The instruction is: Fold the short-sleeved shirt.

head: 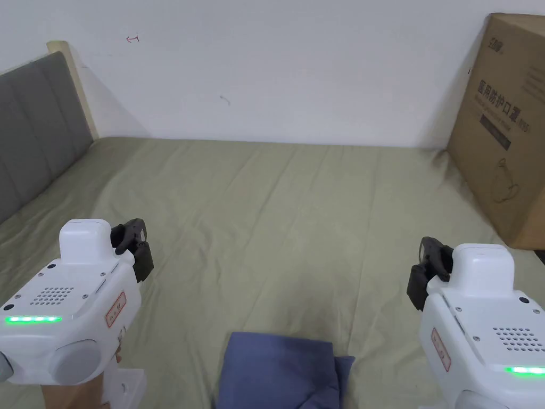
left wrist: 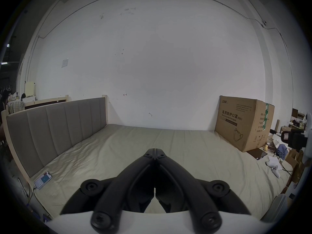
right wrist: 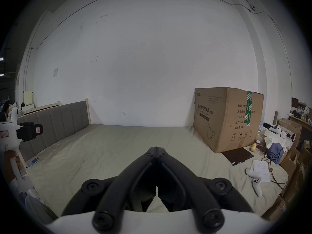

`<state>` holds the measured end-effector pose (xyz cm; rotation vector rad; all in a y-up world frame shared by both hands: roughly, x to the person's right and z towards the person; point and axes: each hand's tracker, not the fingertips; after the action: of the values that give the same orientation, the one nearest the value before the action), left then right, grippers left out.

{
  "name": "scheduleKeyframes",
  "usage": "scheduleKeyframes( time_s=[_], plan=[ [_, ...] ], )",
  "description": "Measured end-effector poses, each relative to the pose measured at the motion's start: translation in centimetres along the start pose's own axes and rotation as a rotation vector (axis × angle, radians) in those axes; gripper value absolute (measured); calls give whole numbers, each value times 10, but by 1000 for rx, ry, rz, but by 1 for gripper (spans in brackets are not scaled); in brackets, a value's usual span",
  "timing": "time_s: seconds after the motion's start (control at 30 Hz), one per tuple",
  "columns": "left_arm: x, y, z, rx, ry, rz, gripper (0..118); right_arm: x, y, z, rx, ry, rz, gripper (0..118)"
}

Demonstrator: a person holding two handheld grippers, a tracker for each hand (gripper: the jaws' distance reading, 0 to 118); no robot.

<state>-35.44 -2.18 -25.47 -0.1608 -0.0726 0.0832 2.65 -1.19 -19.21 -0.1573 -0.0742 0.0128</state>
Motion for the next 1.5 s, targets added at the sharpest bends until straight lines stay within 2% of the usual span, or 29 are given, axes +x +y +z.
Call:
scheduleKeyframes(
  time_s=[0.2,0.47,0.57,0.8,0.9,0.97,1.07,1.1,1.2,1.27,1.33,1.4,1.43,1.5],
  plan=[
    [-5,-5,-5,-20,-8,1,0,-30,-43,-29,-93,62,-5,0],
    [-10,-12,-10,-57,-23,25,0,-80,-149,-70,-362,144,47,0],
    [-12,-23,-15,-82,-24,29,0,-92,-182,-75,-462,171,40,0],
    [-13,-61,-34,-259,-73,99,0,-102,-234,-84,-644,188,61,0],
    [-12,-84,-44,-383,-113,164,2,-97,-239,-86,-623,182,2,0],
    [-10,-100,-51,-490,-138,223,19,-99,-235,-87,-636,186,9,0],
    [-9,-132,-70,-726,-170,382,85,-97,-236,-85,-630,194,16,0],
    [-7,-142,-75,-796,-178,426,99,-96,-236,-84,-629,194,7,0],
    [-4,-169,-86,-903,-241,506,100,-95,-235,-84,-634,195,-15,0],
    [2,-182,-92,-948,-262,472,100,-94,-235,-85,-636,196,-24,0],
    [8,-190,-99,-985,-302,435,91,-93,-235,-85,-636,199,-29,0],
    [14,-198,-105,-1045,-350,415,88,-92,-236,-86,-637,203,-28,0],
    [17,-203,-108,-1058,-374,409,80,-91,-237,-86,-636,205,-27,0],
    [18,-209,-111,-1060,-406,441,52,-91,-237,-85,-636,205,-33,0]
  ],
)
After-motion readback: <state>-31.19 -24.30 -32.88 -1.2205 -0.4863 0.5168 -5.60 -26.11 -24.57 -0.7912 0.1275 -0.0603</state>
